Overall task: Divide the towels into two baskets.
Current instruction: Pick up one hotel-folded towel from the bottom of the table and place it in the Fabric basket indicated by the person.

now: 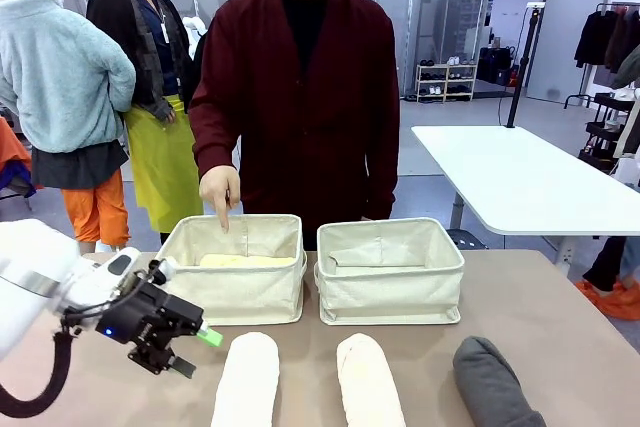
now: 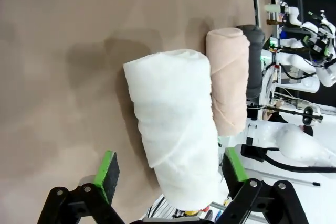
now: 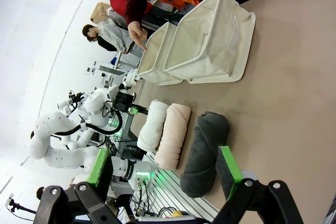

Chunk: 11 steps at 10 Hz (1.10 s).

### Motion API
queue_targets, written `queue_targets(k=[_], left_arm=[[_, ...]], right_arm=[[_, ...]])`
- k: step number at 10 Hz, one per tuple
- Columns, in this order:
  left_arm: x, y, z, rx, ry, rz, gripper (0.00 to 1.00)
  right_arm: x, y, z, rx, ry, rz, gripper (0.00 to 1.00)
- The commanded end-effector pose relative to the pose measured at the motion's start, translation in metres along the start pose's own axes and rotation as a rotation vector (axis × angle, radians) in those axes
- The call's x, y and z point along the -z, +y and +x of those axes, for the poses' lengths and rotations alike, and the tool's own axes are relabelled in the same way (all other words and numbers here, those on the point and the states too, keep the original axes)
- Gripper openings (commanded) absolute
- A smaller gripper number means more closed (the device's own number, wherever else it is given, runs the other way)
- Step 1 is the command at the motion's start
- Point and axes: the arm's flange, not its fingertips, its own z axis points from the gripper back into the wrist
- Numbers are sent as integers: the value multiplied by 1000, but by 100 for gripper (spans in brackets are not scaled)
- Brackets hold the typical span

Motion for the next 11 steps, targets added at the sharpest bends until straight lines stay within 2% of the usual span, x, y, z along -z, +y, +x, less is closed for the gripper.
queue_targets(k=[1, 3, 8, 9, 10, 11], left_arm=[[21, -4, -80, 0, -36, 14, 100], [30, -10, -89, 2, -4, -43, 100], [51, -17, -101, 23, 23, -74, 100], [51, -20, -101, 40, 4, -99, 85], [51, -22, -100, 43, -11, -108, 40], [51, -23, -100, 48, -1, -103, 25]], right_arm=[[-1, 3, -2, -10, -7, 8, 100], [-1, 3, -2, -10, -7, 8, 100], [-1, 3, -2, -10, -7, 8, 100], [-1, 3, -2, -10, -7, 8, 100], [-1, 3, -2, -10, -7, 8, 100], [-1, 3, -2, -10, -7, 8, 100]])
